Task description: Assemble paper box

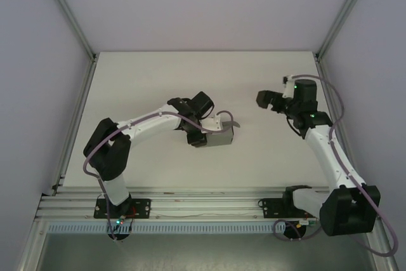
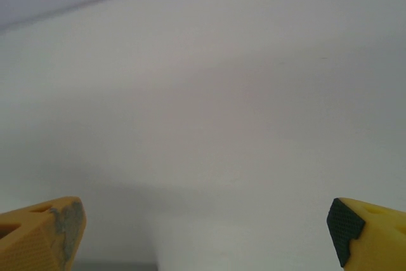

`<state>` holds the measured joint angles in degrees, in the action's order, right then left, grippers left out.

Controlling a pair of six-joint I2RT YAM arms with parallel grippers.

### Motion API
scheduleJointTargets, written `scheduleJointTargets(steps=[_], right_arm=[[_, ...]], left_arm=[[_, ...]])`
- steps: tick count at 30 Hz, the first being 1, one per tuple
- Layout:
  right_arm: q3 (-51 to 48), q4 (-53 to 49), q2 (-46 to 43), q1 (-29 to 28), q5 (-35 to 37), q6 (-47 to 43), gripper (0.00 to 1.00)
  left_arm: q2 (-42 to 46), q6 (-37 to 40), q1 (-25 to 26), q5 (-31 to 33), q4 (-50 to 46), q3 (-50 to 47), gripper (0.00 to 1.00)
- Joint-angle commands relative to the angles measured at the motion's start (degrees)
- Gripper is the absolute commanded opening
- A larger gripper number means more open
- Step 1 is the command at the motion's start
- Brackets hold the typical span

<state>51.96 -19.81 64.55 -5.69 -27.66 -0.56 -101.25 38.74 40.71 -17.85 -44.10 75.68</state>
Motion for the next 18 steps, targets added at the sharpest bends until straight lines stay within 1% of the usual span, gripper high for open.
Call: scheduleJointTargets(steps=[1, 4, 7, 9, 11, 13, 17, 18], right_arm=[[-0.1, -6.5, 0.4, -5.5, -6.0, -15.1, 0.94], [-0.1, -10.3, 1.2, -9.0, -9.1, -20.7, 0.85], [-0.8, -10.6, 2.4, -11.2, -12.4, -23.7, 0.78], [-0.7, -10.9, 2.4, -12.7, -12.1, -24.7, 0.73], [-0.3, -11.5, 3.0, -13.7, -10.6, -25.5, 0.72], [-0.1, -11.4, 4.3, -14.5, -8.8, -25.4, 0.68], [1.8, -13.4, 7.7, -16.4, -8.1, -26.8, 0.56], [2.3, -13.4, 8.5, -16.9, -7.0, -26.7, 0.51]], left_arm=[[-1.5, 2.8, -0.3, -3.5, -3.6, 1.8, 0.32], [-1.7, 3.5, -0.5, -4.3, -3.9, 1.9, 0.34], [-1.9, 3.5, -1.1, -4.6, -4.1, 2.1, 0.34], [-1.9, 3.6, -1.4, -4.6, -4.2, 2.2, 0.34], [-2.1, 3.4, -1.3, -4.6, -4.2, 2.2, 0.34], [-2.2, 3.4, -1.3, -4.4, -4.2, 2.3, 0.34], [-2.7, 2.9, -1.3, -4.1, -4.3, 2.9, 0.35], [-2.8, 2.8, -1.3, -4.1, -4.3, 2.9, 0.35]])
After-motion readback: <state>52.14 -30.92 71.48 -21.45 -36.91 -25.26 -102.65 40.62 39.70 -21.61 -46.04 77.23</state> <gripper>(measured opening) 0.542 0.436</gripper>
